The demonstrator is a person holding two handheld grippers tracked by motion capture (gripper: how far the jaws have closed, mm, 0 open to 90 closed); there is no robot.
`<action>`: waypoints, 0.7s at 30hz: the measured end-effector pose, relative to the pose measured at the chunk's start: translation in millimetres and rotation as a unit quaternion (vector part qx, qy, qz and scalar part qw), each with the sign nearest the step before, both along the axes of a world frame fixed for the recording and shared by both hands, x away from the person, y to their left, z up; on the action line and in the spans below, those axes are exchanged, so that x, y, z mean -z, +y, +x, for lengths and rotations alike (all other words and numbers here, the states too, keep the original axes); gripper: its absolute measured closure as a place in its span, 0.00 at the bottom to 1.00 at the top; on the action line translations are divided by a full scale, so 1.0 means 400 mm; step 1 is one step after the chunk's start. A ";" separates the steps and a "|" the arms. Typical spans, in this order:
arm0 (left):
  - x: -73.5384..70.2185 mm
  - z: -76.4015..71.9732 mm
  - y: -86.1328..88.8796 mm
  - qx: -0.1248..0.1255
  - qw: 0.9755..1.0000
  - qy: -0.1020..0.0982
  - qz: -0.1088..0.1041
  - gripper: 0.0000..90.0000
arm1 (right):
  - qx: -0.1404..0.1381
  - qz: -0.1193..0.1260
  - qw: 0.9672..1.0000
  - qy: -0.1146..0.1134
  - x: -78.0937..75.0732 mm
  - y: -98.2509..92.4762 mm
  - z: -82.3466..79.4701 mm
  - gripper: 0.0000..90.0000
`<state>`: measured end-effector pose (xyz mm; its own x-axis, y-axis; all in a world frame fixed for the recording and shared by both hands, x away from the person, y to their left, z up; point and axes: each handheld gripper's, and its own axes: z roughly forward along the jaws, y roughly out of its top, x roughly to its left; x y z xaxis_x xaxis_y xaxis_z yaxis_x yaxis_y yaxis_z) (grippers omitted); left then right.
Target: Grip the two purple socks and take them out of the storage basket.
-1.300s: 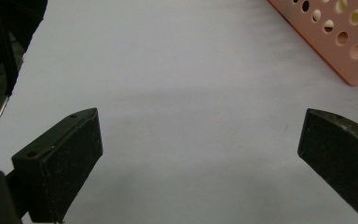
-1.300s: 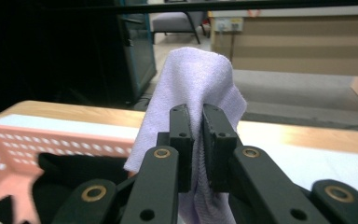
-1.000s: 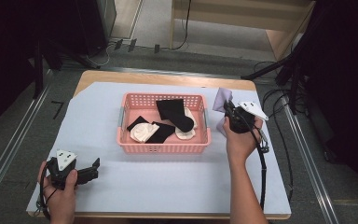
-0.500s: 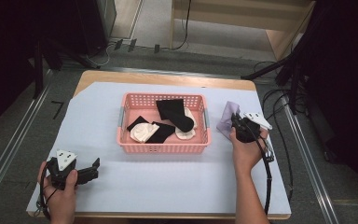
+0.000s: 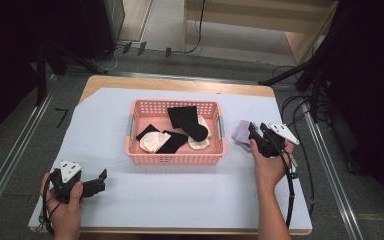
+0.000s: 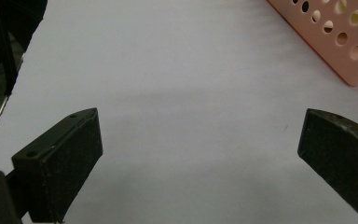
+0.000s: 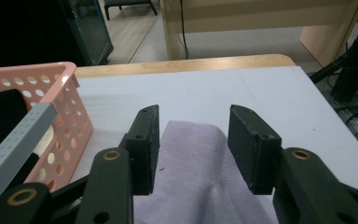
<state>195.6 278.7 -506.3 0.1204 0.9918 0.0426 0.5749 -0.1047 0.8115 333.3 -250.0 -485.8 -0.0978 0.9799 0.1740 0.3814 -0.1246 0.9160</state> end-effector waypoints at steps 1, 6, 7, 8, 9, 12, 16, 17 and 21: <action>0.000 0.000 0.000 0.000 1.000 0.000 0.000 0.01 | -0.001 0.002 1.000 0.001 -0.004 -0.003 -0.006 0.59; 0.000 0.000 -0.001 0.000 1.000 -0.001 0.001 0.01 | -0.004 -0.002 1.000 -0.010 -0.013 -0.027 -0.033 0.56; 0.000 0.000 -0.001 0.000 1.000 -0.001 0.001 0.01 | -0.004 -0.002 1.000 -0.011 -0.015 -0.032 -0.039 0.55; 0.000 0.000 -0.001 0.000 1.000 -0.001 0.001 0.01 | -0.003 -0.001 1.000 -0.013 -0.016 -0.038 -0.045 0.55; 0.000 0.000 -0.001 0.001 1.000 -0.001 0.003 0.01 | -0.004 0.001 1.000 -0.011 -0.017 -0.042 -0.051 0.54; 0.000 -0.001 -0.002 0.001 1.000 0.001 0.003 0.01 | -0.004 -0.009 1.000 -0.028 -0.015 -0.061 -0.063 0.45; -0.001 -0.001 -0.002 0.003 1.000 0.002 0.004 0.01 | 0.003 -0.014 0.999 -0.038 -0.008 -0.078 -0.079 0.37; -0.001 -0.002 -0.002 0.003 1.000 0.002 0.004 0.01 | 0.004 -0.017 0.999 -0.037 -0.006 -0.082 -0.084 0.36; -0.001 -0.002 -0.002 0.003 1.000 0.002 0.004 0.01 | 0.000 -0.015 0.999 -0.034 -0.003 -0.094 -0.107 0.35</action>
<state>195.0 277.7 -506.1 0.1262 0.9908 0.0496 0.5769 -0.1140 0.8088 290.6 -287.4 -484.4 -0.1080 0.9845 0.1379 0.3181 -0.0972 0.9431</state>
